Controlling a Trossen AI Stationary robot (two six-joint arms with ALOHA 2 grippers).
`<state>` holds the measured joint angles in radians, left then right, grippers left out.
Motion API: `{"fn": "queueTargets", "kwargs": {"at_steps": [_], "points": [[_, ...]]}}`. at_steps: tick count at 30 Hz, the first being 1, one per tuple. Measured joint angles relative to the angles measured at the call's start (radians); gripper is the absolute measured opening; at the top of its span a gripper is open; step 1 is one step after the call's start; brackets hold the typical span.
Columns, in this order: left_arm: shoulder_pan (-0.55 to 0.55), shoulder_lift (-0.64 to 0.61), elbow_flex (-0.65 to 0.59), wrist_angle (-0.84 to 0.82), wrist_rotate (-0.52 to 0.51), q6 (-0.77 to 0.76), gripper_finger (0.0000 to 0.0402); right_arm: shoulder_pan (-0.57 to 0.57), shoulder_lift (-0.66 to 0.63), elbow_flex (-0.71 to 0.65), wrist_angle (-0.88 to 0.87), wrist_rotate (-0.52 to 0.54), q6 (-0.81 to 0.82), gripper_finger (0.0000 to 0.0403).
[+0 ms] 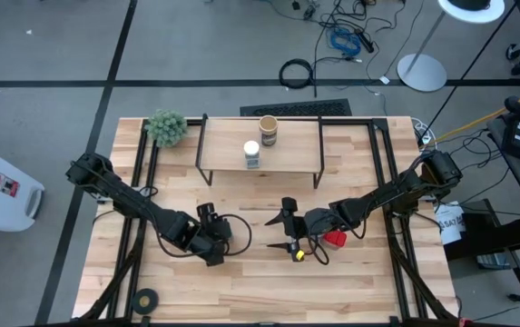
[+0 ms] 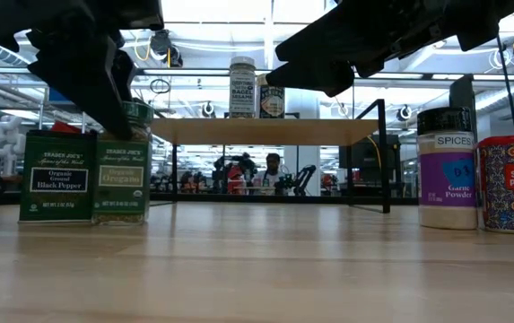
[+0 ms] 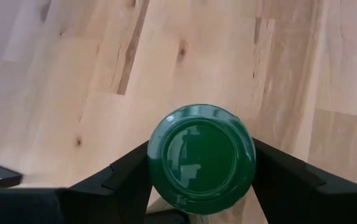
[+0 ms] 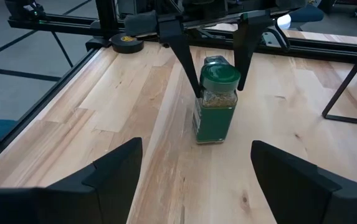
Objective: Shelf spices
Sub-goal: Remove the green seasoning bottle from the shelf
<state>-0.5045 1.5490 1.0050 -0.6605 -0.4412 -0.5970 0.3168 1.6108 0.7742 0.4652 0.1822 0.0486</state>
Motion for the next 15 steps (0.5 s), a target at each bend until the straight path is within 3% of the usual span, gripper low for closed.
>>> {"fn": "queueTargets", "kwargs": {"at_steps": [15], "points": [[-0.012, 0.0, 0.017, -0.008, 0.0, 0.033, 0.0249, 0.0, 0.0, 0.0, 0.0, 0.0, 0.0, 0.0288]]}}
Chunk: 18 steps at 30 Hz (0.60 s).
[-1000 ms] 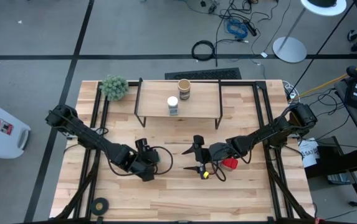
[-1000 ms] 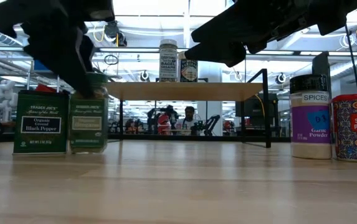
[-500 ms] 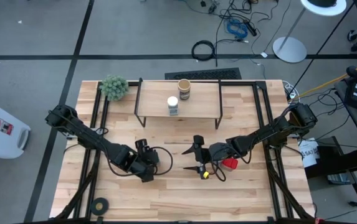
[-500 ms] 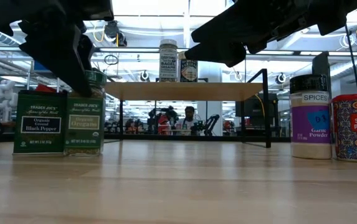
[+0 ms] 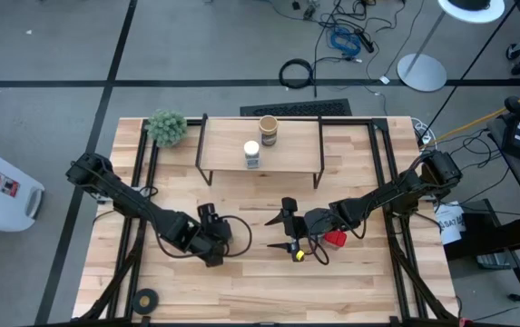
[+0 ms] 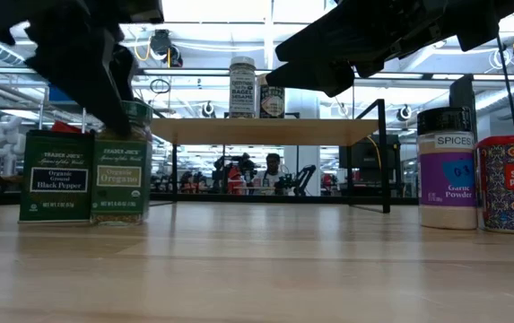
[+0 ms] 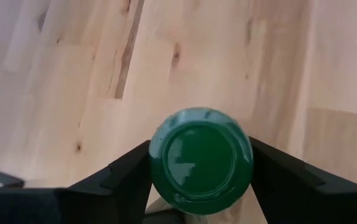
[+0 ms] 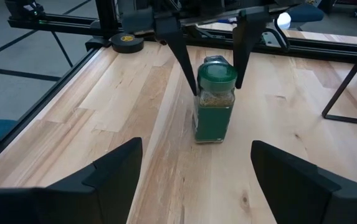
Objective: Shelf spices
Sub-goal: Remove the green seasoning bottle from the shelf, then remove the white seasoning bottle from the shelf
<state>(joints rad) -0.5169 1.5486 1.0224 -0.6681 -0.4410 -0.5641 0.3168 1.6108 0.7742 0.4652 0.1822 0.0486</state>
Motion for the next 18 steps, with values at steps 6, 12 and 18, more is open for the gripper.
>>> {"fn": "queueTargets", "kwargs": {"at_steps": [6, 12, 18], "points": [[-0.006, -0.008, 0.038, -0.005, -0.012, 0.006, 0.028, 0.0, 0.0, 0.0, -0.001, 0.0, 0.0, 0.0288], [-0.007, -0.014, 0.044, -0.008, -0.038, 0.021, 0.0317, 0.0, 0.0, 0.0, -0.001, 0.0, 0.0, 0.0288], [-0.007, -0.014, 0.044, -0.036, -0.048, 0.022, 0.0322, 0.0, 0.0, 0.0, -0.006, 0.0, 0.004, 0.0288]]}}
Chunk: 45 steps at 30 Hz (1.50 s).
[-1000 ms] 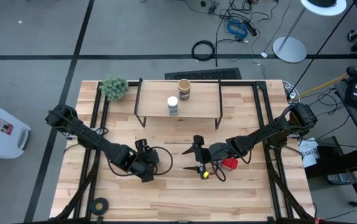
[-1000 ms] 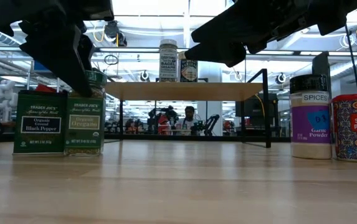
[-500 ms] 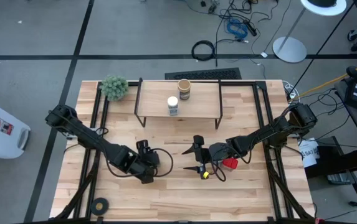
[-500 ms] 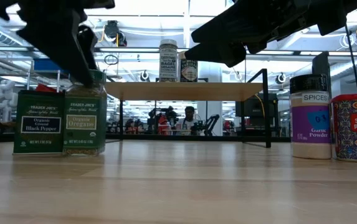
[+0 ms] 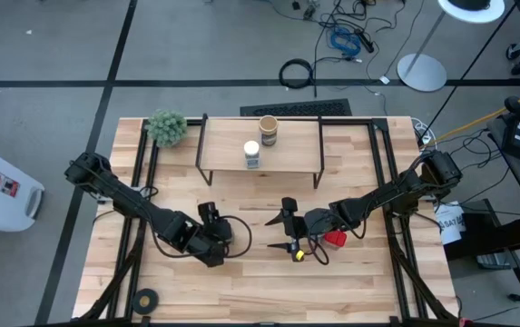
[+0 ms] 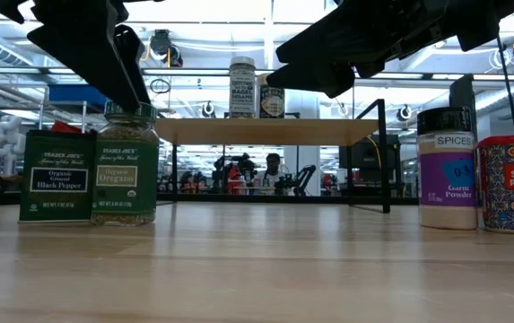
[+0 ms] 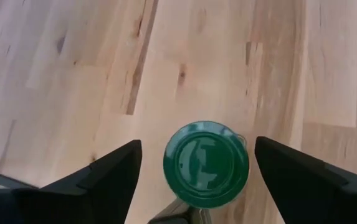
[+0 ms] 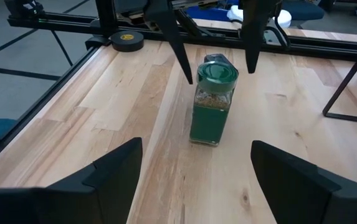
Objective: Shelf spices
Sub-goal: Remove the white seasoning bottle from the shelf
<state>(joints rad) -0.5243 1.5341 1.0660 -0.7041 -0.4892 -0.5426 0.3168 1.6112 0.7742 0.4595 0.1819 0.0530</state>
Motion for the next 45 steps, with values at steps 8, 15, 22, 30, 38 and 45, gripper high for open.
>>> {"fn": "queueTargets", "kwargs": {"at_steps": [8, 15, 22, 30, 38, 45], "points": [[0.0, -0.045, 0.031, -0.003, -0.051, 0.01, 0.0322, 0.0, 0.0, 0.0, -0.002, 0.0, -0.001, 0.0288], [0.002, -0.087, 0.103, -0.019, -0.169, 0.091, 0.0322, 0.0, 0.0, 0.0, -0.002, 0.001, -0.007, 0.0288], [0.036, -0.112, 0.15, -0.017, -0.307, 0.178, 0.0322, 0.0, 0.0, 0.0, -0.002, 0.001, -0.014, 0.0288], [0.134, -0.114, 0.204, -0.01, -0.332, 0.3, 0.0322, 0.0, -0.046, 0.0, -0.036, 0.001, -0.069, 0.0288], [0.274, -0.114, 0.244, 0.063, -0.282, 0.547, 0.0322, 0.0, -0.143, 0.0, -0.199, 0.001, -0.033, 0.0288], [0.468, -0.114, 0.284, 0.138, -0.046, 0.656, 0.0322, 0.004, -0.151, 0.0, -0.273, 0.001, -0.006, 0.0288]]}}
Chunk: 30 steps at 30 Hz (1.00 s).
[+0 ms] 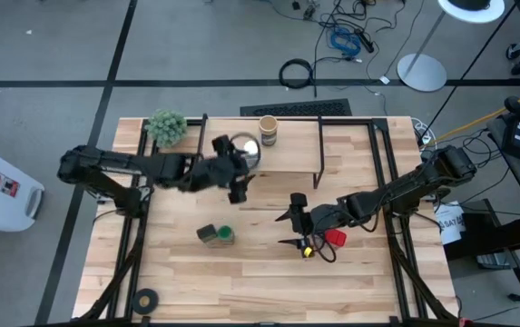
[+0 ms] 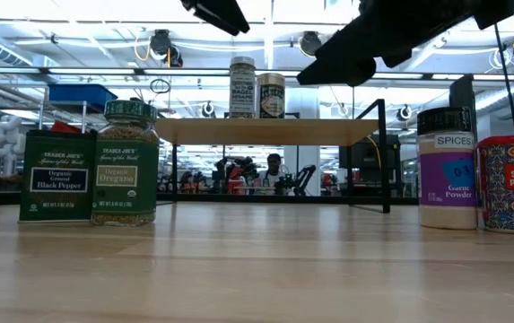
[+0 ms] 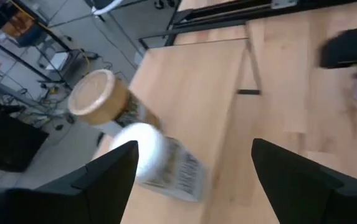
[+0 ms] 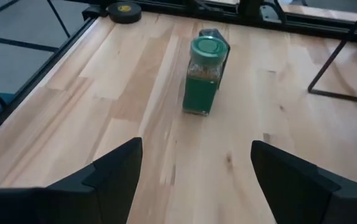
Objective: Shelf spices
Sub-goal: Remove the white seasoning bottle from the shelf
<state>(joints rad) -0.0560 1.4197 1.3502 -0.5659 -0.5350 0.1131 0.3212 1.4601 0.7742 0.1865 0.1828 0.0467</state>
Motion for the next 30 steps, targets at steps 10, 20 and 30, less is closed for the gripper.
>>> {"fn": "queueTargets", "kwargs": {"at_steps": [10, 20, 30], "points": [[0.213, 0.0, 0.0, 0.007, 0.268, 0.054, 0.0322, 0.03, 0.0, 0.0, -0.006, -0.001, 0.002, 0.0288], [0.304, 0.0, 0.0, 0.007, 0.499, 0.061, 0.0322, 0.035, 0.0, 0.0, -0.006, 0.0, 0.02, 0.0288], [0.33, 0.0, -0.017, 0.01, 0.562, 0.078, 0.0322, 0.035, 0.0, 0.0, -0.006, -0.001, 0.02, 0.0288]]}}
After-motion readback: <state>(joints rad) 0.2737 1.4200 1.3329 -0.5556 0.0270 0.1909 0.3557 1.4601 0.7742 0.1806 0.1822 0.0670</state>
